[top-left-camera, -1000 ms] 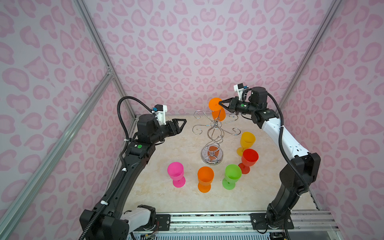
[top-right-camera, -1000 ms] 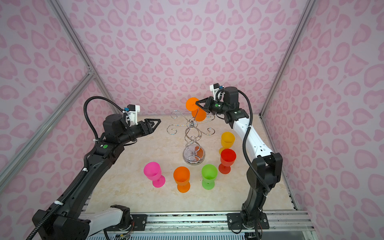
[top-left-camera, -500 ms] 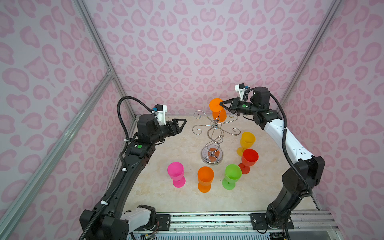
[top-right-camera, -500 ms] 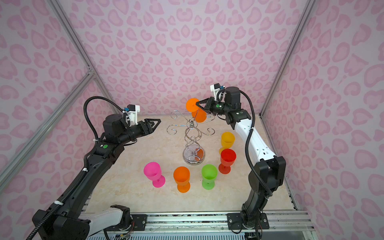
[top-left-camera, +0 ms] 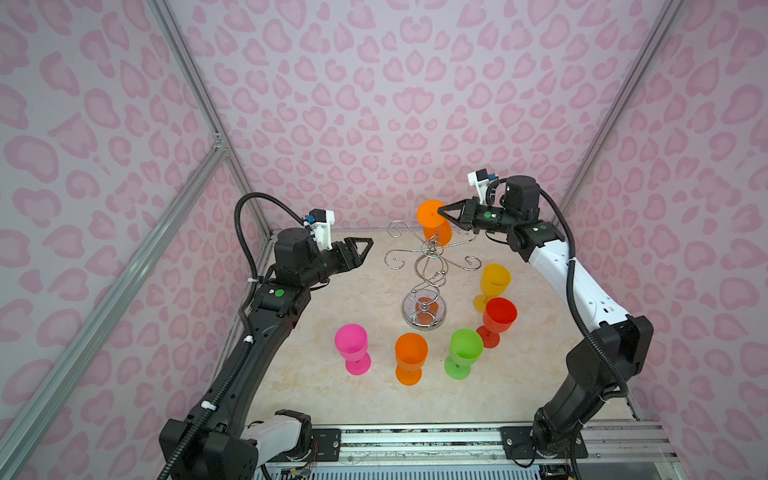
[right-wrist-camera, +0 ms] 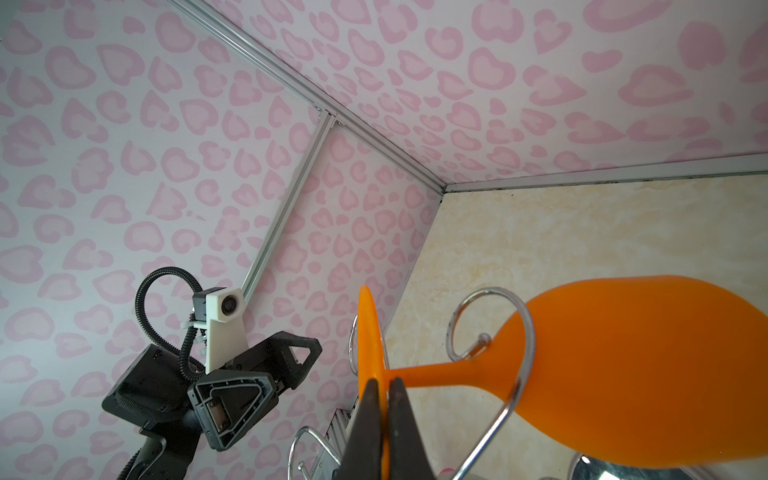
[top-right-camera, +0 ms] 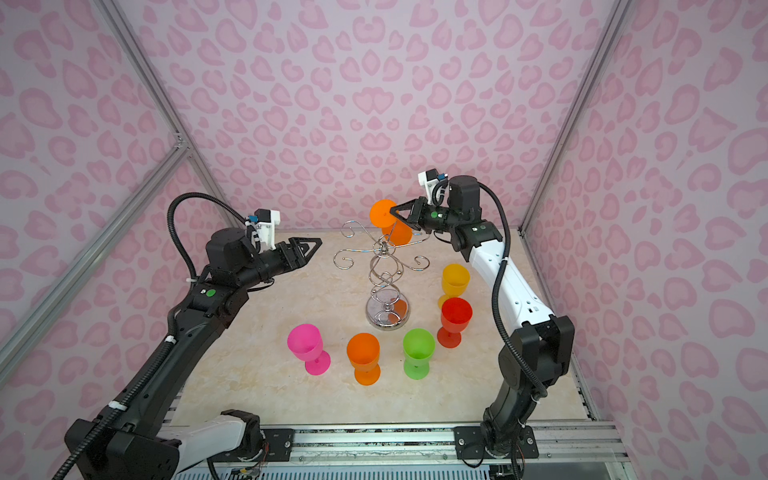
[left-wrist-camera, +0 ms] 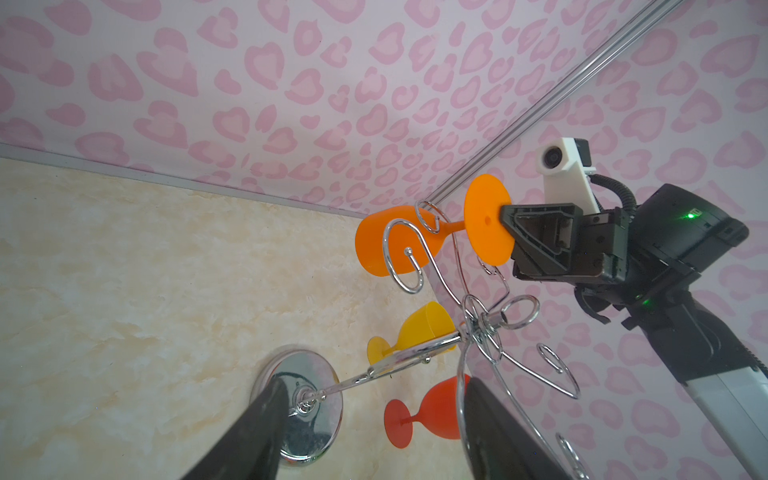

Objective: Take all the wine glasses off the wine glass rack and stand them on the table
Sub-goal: 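Lift the orange glass up off the rack hook with the right gripper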

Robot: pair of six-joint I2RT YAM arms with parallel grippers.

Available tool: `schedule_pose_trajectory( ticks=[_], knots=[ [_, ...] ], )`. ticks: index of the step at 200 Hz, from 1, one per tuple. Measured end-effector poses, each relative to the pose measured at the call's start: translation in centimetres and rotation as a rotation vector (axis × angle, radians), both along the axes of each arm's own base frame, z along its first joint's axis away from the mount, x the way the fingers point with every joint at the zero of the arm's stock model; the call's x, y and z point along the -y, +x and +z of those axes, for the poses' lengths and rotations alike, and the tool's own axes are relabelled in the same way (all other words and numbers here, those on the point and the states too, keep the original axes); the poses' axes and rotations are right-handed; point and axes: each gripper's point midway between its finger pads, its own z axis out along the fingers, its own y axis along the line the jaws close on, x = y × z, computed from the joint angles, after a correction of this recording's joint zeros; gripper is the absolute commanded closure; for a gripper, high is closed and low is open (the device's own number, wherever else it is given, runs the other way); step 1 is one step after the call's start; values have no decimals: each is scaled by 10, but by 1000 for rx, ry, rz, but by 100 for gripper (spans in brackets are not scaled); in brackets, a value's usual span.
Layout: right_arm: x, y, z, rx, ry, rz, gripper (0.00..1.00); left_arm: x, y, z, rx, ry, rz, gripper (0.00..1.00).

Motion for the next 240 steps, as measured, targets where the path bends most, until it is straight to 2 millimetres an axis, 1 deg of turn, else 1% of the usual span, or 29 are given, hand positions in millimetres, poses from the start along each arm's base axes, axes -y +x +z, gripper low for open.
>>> schedule_pose_trajectory(
  ticks=[40,75,97,124,156,207,240],
  knots=[
    [-5,-5,-2,-6,-6,13,100,0,1,-1,-4,0,-2,31],
    [-14,-10,-4,-14,-7,38,100,1,1,-2,-4,0,-3,31],
    [-18,-10,-7,-21,-9,48,100,1,0,-2,-5,0,-3,31],
    [-24,-9,-6,-18,-8,59,100,1,0,-2,-5,0,-3,31],
    [-30,-1,-8,-26,-1,63,100,1,0,-2,-5,0,-3,31],
    [-41,18,-4,-29,24,70,100,0,-3,-1,-1,-1,-4,31],
    [-46,31,4,-16,57,74,100,-1,-5,2,7,-2,-3,31]
  ],
)
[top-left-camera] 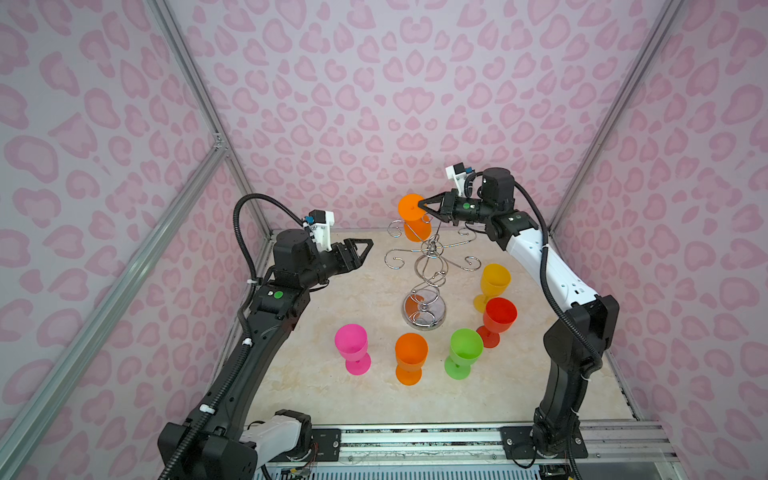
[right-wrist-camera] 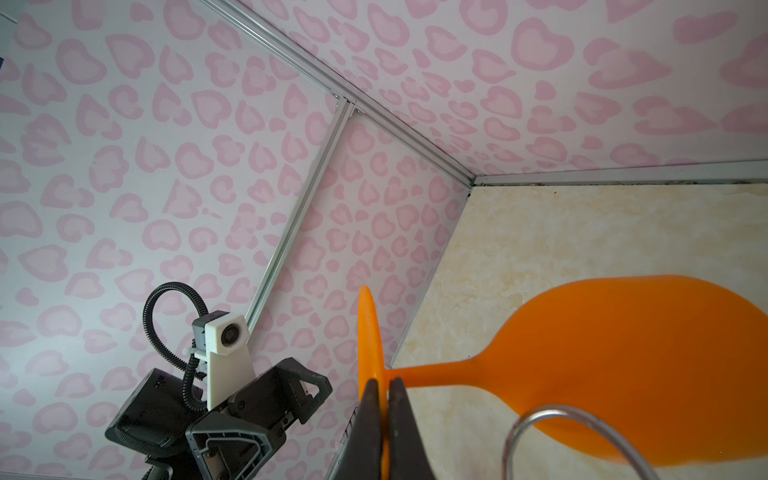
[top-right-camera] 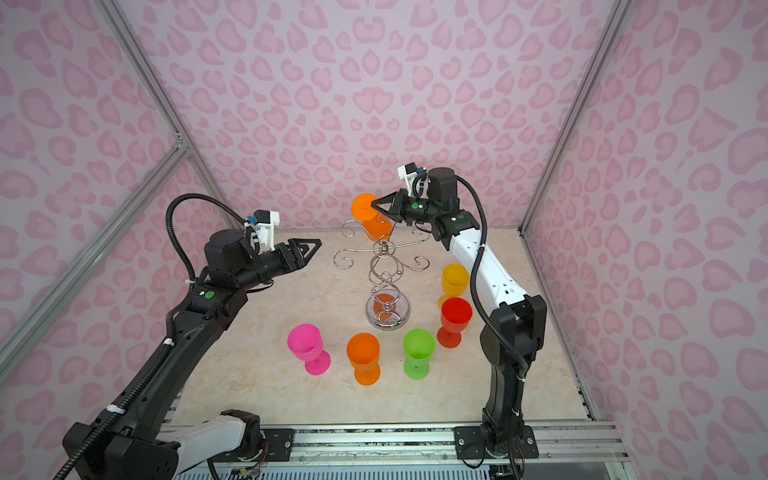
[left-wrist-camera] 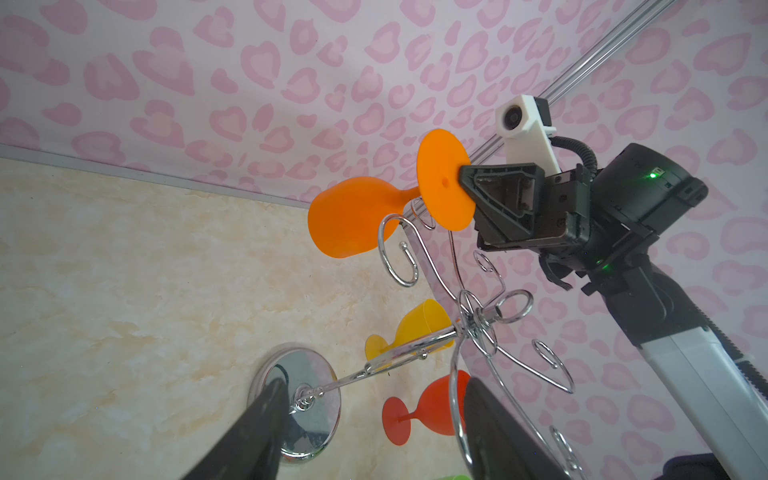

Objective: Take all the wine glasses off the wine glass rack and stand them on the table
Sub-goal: 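Lift the orange glass up off the rack hook with the right gripper, then swing the orange glass toward the left gripper while the left gripper grasps its bowl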

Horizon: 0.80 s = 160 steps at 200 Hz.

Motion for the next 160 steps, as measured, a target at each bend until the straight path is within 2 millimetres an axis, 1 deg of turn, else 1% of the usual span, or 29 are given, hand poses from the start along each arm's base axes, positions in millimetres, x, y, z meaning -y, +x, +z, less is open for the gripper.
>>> schedule_pose_trajectory(
  ticks=[15,33,60,87,109,120,144,160],
  knots=[
    [-1,5,6,6,16,-4,100,0,-1,1,3,0,0,31],
    [0,8,20,40,45,-10,100,-1,-3,3,11,5,1,30],
    [5,12,45,96,113,-24,100,-4,-6,8,26,7,13,30],
    [6,9,75,160,213,-19,100,-7,-8,14,48,10,31,29],
    [7,-5,105,210,318,10,100,-9,-11,20,74,4,38,28],
    [7,-16,122,245,368,31,100,-10,-13,23,92,0,38,28],
    [12,-48,160,324,459,80,100,-11,-16,33,139,-22,43,30],
    [14,-69,178,366,494,108,100,-9,-18,43,180,-58,31,30]
  ],
)
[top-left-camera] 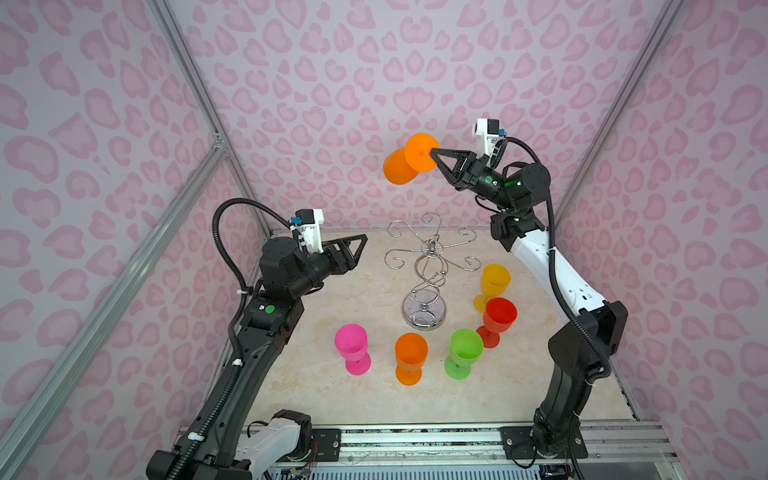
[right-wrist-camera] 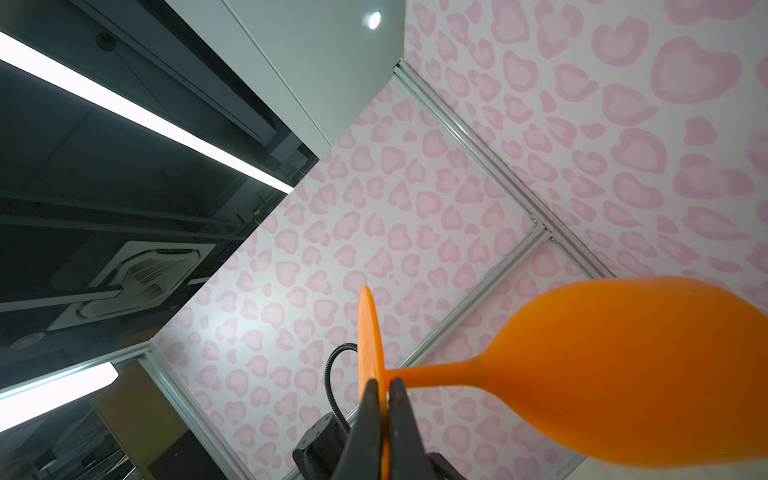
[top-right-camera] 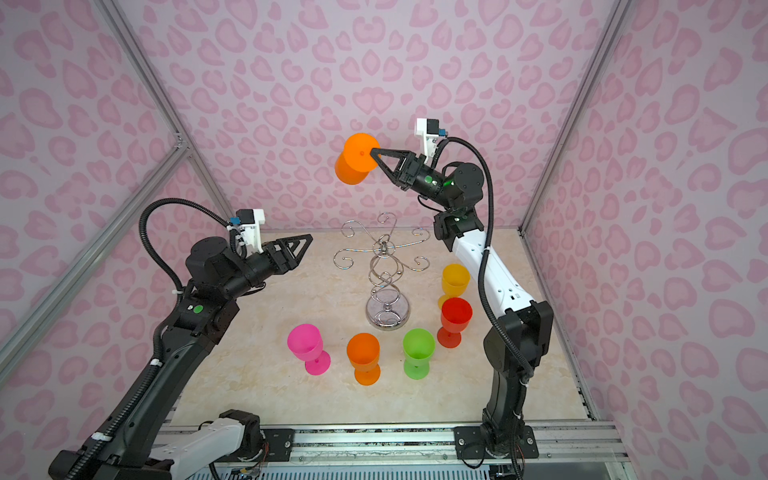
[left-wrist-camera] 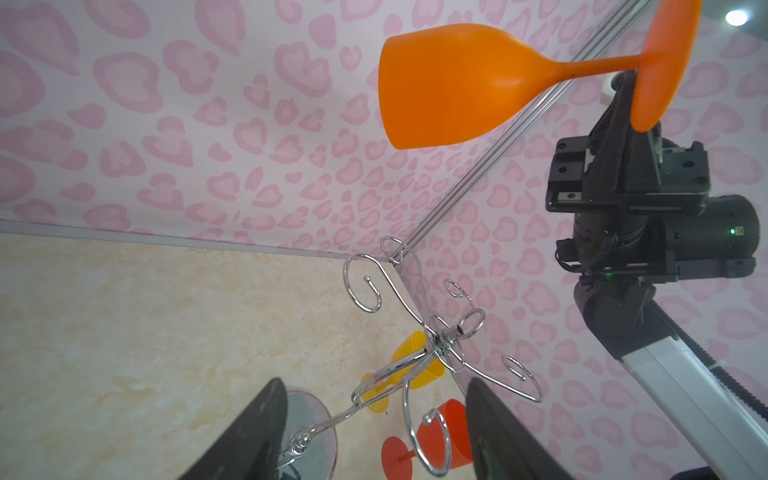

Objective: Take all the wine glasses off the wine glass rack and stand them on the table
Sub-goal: 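Swing the orange glass toward the left gripper while the left gripper grasps its bowl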

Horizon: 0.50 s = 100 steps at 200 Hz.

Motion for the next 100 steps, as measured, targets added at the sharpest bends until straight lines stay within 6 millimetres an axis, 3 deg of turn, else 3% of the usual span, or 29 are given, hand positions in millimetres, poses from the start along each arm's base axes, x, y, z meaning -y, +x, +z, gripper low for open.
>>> schedule_pose_trajectory(
  ticks=[39,100],
  knots=[
    [-6,-42,9,21,30,73,100,10,-5,27,112,-121,-93,27],
    [-8,-73,2,-4,47,128,100,18,11,45,177,-358,-251,21]
  ],
)
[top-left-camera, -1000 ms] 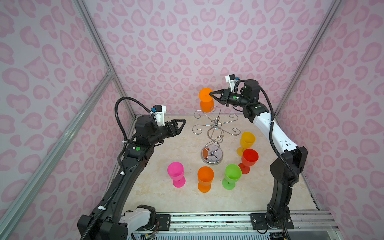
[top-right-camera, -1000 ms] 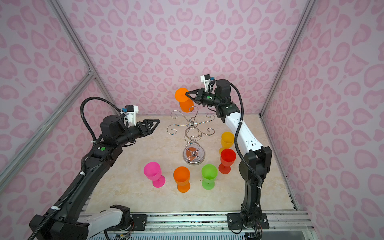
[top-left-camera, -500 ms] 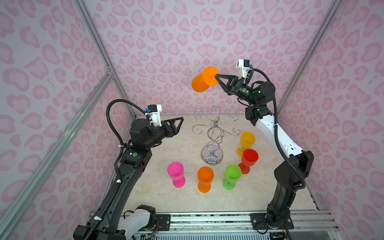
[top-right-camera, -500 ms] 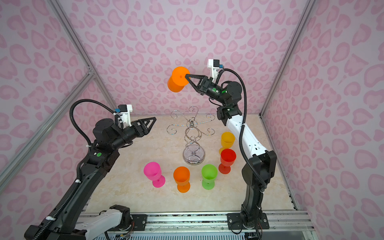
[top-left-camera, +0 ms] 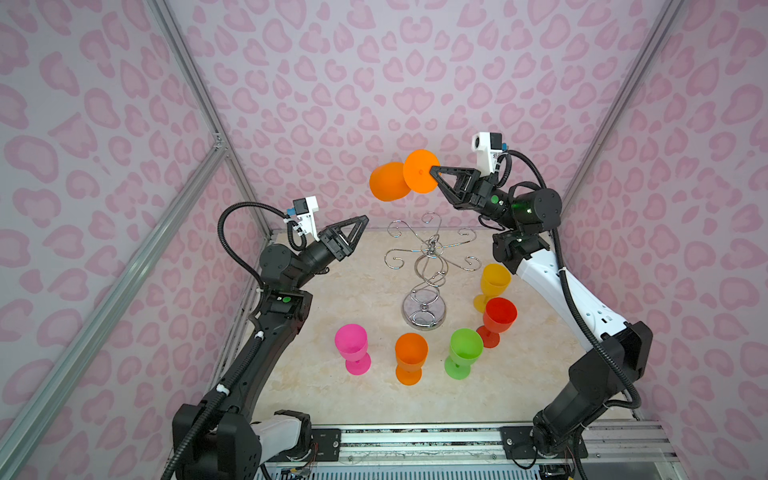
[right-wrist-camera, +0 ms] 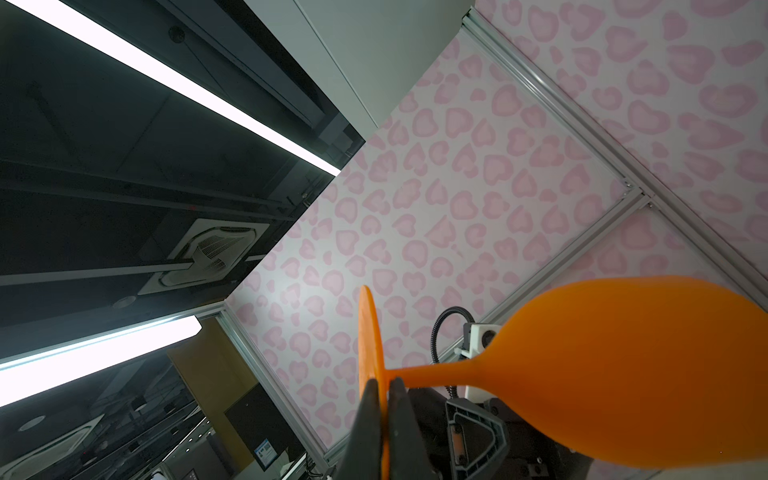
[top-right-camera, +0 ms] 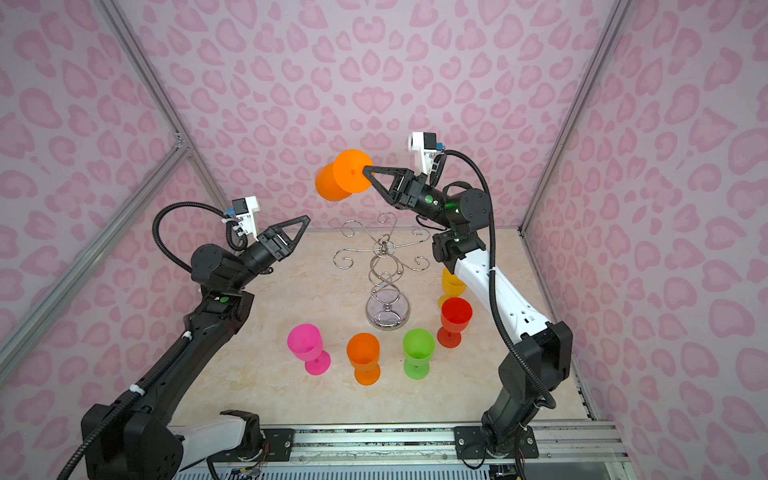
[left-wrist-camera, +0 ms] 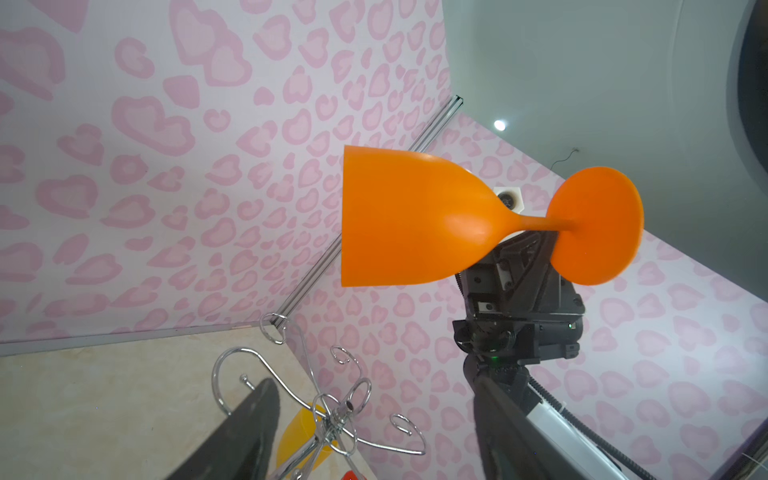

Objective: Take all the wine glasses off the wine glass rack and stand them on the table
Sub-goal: 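Swing the orange glass toward the left gripper while the left gripper grasps its bowl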

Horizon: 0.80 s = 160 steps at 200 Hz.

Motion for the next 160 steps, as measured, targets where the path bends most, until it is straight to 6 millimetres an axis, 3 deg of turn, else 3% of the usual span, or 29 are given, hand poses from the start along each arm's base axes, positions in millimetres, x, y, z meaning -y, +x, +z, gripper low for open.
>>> schedule_pose_trajectory(
  ticks=[80,117,160],
  knots=[
    [-13,-13,-7,-32,37,75,100,3,-1,21,75,-126,-111,16],
    [-23,-8,-14,-72,59,125,100,3,-1,22,86,-140,-126,18],
    [-24,-3,-18,-120,106,183,100,3,-5,26,103,-159,-146,35]
  ],
)
